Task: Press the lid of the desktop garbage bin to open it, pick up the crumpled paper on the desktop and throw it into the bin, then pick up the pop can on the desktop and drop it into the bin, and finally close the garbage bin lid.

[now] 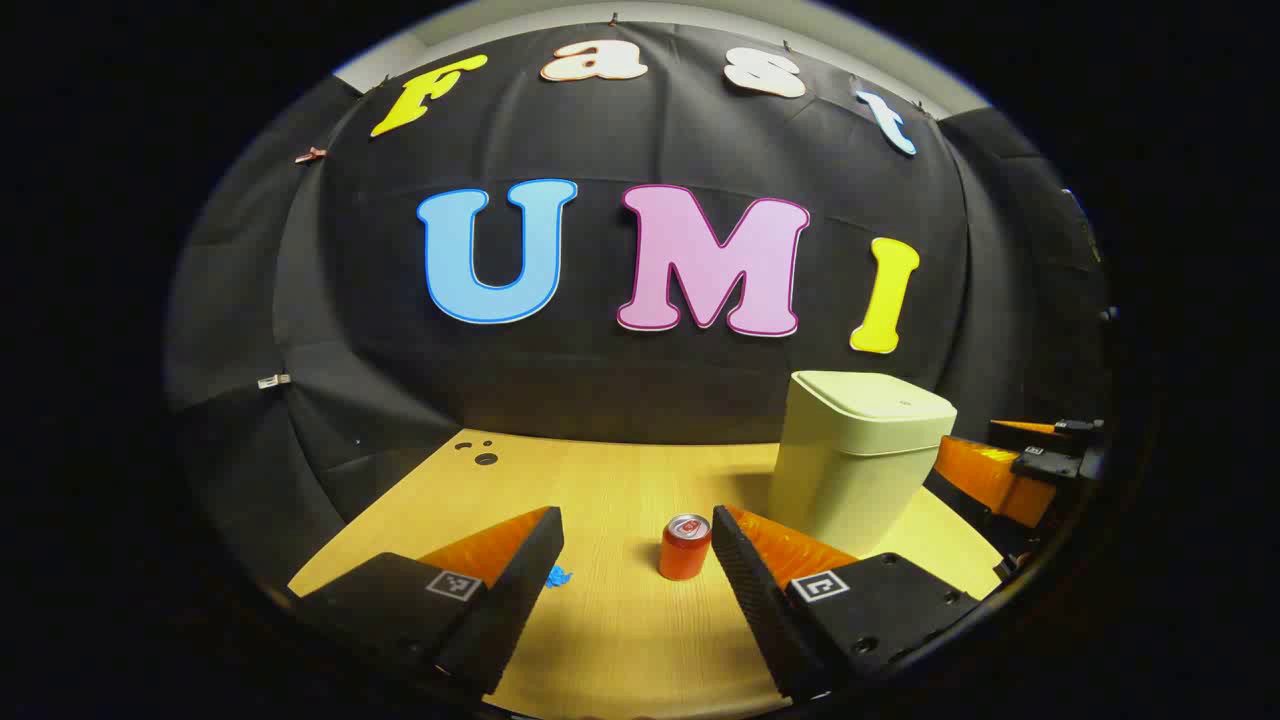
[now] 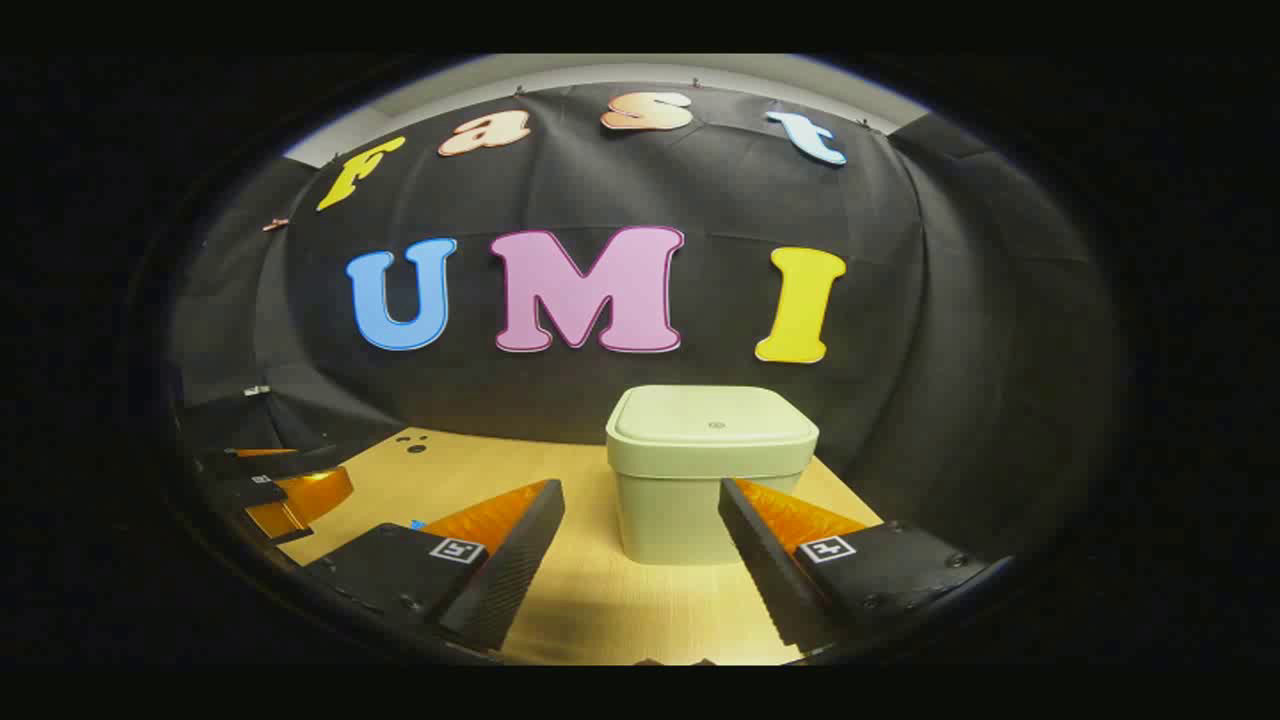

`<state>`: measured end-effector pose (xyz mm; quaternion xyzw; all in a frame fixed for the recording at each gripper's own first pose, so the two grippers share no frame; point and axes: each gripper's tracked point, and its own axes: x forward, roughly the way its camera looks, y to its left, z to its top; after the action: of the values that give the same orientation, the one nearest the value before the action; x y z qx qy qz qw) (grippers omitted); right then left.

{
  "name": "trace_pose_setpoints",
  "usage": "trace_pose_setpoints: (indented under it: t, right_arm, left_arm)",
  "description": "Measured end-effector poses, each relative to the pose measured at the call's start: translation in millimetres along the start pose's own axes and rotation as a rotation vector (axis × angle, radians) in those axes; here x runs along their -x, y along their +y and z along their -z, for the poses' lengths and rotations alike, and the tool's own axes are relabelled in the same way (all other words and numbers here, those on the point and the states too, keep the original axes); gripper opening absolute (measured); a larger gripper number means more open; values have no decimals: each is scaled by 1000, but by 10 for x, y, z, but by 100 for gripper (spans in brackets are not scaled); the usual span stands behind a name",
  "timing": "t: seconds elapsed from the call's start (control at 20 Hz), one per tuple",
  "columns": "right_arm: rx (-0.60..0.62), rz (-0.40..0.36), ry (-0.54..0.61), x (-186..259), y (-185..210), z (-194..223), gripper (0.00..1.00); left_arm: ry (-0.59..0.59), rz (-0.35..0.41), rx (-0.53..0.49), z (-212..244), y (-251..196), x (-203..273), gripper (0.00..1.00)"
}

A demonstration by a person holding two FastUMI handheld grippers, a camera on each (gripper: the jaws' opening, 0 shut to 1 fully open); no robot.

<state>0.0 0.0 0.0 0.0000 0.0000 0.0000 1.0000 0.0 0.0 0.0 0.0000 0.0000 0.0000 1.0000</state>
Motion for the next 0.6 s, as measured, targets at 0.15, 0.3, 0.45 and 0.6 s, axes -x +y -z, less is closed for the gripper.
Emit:
trace_pose_setpoints:
  t: [0.15,0.3,0.45,0.6]
  right_arm:
    - [-5,-3,14,-5,7,26,98]
    - [-3,-6,15,-1,26,20,98]
    - [-3,-8,21,-8,43,41,98]
    - [-5,-10,31,-13,48,72,98]
  left_arm:
    - [2,7,0,15,-17,-23,96]
    - [8,10,-2,41,-19,-32,96]
    - [12,19,-10,63,-50,-44,96]
    - [17,25,-18,87,-73,-31,96]
